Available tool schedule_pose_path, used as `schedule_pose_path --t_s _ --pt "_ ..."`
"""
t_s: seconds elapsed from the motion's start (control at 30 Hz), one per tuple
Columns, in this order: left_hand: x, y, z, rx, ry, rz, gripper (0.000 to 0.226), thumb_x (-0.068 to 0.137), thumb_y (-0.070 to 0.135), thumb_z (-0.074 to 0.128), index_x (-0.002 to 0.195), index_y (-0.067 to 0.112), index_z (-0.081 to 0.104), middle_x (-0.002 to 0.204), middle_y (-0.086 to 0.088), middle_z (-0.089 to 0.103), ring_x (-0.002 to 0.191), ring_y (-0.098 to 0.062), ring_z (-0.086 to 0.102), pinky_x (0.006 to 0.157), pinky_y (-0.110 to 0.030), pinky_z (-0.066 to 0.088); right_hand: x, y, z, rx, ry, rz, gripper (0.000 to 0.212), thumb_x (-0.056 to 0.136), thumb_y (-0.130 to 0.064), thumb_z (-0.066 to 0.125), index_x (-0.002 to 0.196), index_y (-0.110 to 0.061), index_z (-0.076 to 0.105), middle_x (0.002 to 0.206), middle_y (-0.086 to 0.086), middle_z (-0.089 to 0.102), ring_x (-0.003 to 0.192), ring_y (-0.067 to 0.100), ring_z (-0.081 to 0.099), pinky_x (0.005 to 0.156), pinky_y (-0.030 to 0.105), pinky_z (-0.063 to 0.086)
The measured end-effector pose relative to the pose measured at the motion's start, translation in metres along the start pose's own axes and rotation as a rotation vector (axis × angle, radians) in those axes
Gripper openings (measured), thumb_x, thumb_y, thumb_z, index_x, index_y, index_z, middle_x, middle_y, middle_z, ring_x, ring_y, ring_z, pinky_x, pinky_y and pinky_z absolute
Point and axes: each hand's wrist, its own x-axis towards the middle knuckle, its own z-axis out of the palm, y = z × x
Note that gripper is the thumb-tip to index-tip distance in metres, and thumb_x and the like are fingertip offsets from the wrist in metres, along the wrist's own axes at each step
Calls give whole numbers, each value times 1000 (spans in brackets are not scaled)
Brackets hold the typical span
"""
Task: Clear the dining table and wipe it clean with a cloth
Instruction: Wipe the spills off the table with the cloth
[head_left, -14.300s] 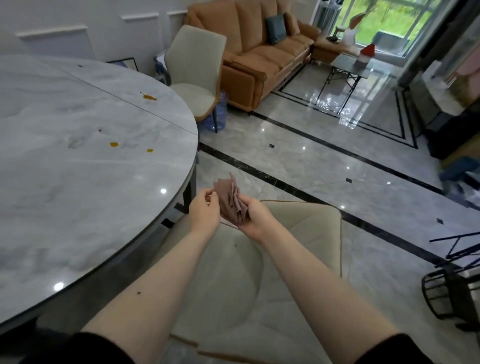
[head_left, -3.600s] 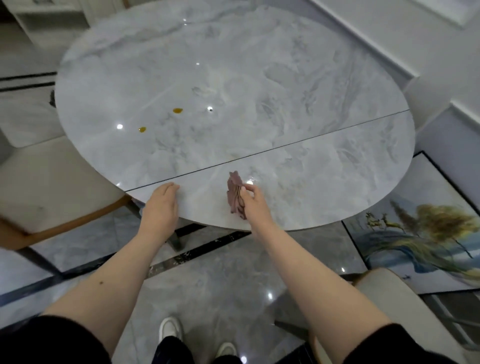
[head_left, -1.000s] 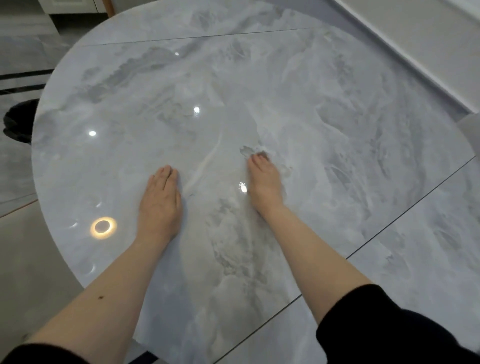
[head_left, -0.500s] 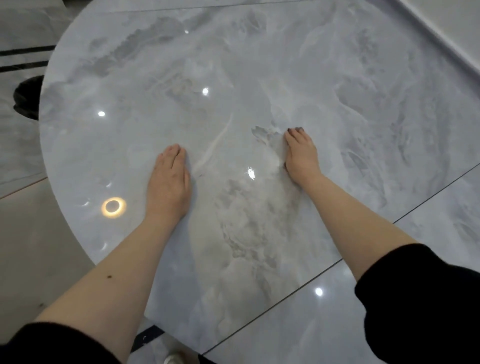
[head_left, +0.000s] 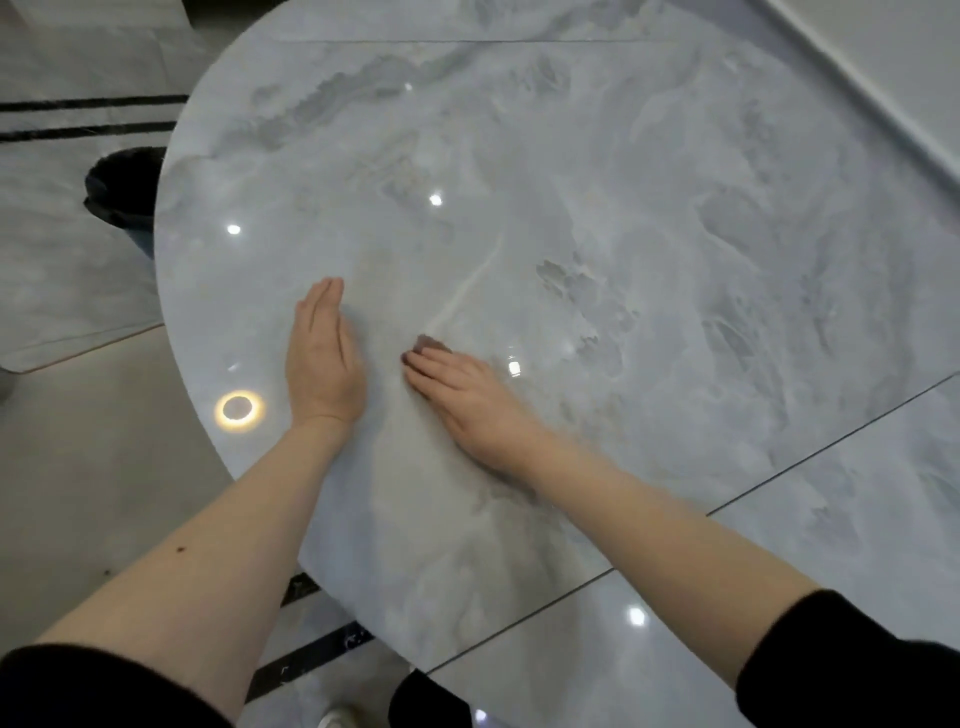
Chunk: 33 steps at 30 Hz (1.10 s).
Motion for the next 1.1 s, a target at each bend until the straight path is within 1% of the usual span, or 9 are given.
schedule_pose_path --t_s 0.07,0.2,0.3,0.47,0.7,0.77,0.9,1.0,1.1 --pt "-7 -14 -21 73 -43 -15 42 95 6 33 134 -2 45 142 -17 44 136 -30 36 117 -36 18 -26 19 -11 -56 -7 -19 47 83 3 54 130 -5 55 138 12 53 131 29 46 107 38 35" --pt "-20 -39 -58 278 -84 -8 41 95 4 34 135 -6 43 143 -23 40 138 -35 31 118 -40 12 -39 64 -27 -118 164 400 38 88 -4 44 121 1 61 127 20 59 123 40 51 98 56 44" --pt "-33 -48 -68 345 -120 -35 45 91 1 32 134 -7 41 143 -25 39 138 -40 28 118 -43 11 -8 54 -18 -120 183 598 48 89 -18 31 121 3 60 127 21 59 124 40 50 98 56 43" --pt "-53 -47 -72 336 -143 -45 46 91 -2 35 137 -7 38 145 -24 36 140 -36 26 118 -41 14 44 -46 34 -64 218 299 37 78 -3 56 113 0 66 118 16 66 115 37 59 96 45 47" --pt "-60 -55 -95 268 -197 -100 48 93 -2 36 141 -3 33 151 -18 29 143 -29 22 118 -36 16 -19 -124 32 43 26 9 47 85 -8 37 127 -10 58 135 3 57 129 17 44 106 31 27" --pt "-62 -55 -101 243 -238 -101 48 93 -1 37 141 -1 34 152 -15 27 143 -27 20 117 -35 17 -33 -109 22 26 6 32 50 84 -6 37 130 -11 55 138 3 54 131 17 43 109 31 23" --pt "-68 -49 -111 203 -311 -116 46 95 0 36 140 -4 34 153 -17 24 143 -27 19 118 -34 15 -28 -58 5 -48 31 415 58 79 2 44 136 -9 49 145 7 45 140 23 32 115 36 15" --pt "-76 -46 -117 200 -349 -114 46 95 0 36 141 -5 32 153 -17 22 144 -27 16 118 -31 12 -17 -56 2 -65 82 547 57 72 -1 44 127 4 54 135 19 53 132 41 41 109 44 26" --pt "-86 -40 -120 187 -359 -125 46 95 -1 36 141 -5 31 154 -17 20 144 -28 15 116 -29 10 -15 -90 18 -59 52 461 58 66 0 55 124 8 55 128 23 57 124 46 47 101 55 39"
